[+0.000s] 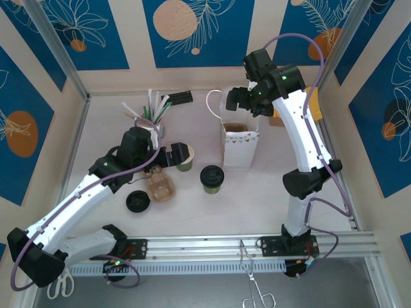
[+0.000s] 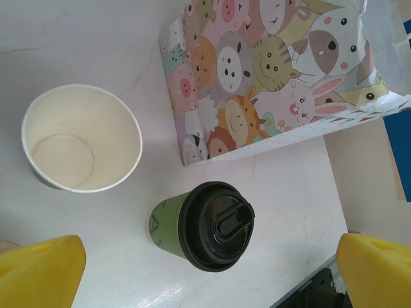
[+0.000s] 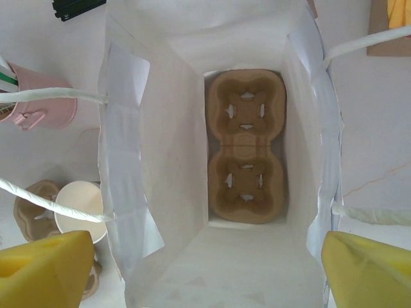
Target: Pack the takeout coffee
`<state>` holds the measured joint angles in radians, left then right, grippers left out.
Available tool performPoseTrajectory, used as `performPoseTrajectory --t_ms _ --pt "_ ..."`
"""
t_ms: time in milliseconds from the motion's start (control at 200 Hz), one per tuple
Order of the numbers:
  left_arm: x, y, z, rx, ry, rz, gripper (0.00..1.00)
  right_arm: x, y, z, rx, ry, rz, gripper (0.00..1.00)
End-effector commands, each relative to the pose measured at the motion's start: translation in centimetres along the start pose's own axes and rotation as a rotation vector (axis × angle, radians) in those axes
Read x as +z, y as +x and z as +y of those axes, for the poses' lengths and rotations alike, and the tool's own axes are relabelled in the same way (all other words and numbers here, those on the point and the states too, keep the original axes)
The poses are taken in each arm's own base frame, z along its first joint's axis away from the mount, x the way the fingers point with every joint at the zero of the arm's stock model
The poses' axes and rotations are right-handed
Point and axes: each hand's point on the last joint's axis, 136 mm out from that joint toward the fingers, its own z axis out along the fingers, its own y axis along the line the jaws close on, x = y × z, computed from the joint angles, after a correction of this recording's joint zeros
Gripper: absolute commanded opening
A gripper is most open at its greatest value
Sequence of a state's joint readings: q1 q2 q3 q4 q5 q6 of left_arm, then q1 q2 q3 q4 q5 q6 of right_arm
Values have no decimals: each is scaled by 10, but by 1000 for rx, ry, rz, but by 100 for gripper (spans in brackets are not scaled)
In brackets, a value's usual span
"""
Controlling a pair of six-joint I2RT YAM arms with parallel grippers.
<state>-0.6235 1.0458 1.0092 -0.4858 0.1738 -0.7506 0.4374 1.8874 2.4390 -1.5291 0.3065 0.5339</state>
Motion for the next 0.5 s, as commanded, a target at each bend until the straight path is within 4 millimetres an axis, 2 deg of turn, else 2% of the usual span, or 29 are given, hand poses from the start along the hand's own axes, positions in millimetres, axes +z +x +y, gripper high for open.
performPoseTrajectory --t_ms 0,25,315,490 --pt "-4 -6 -9 34 2 -17 100 -15 3 3 7 -37 -17 96" --pt "-5 -6 -8 37 -1 -17 100 -17 3 2 5 -37 -21 100" --pt "-14 -10 -5 54 -40 -39 100 -51 11 13 -36 -61 -99 99" --pt "-29 -10 8 62 -109 -64 100 -69 29 36 -129 -103 -139 99"
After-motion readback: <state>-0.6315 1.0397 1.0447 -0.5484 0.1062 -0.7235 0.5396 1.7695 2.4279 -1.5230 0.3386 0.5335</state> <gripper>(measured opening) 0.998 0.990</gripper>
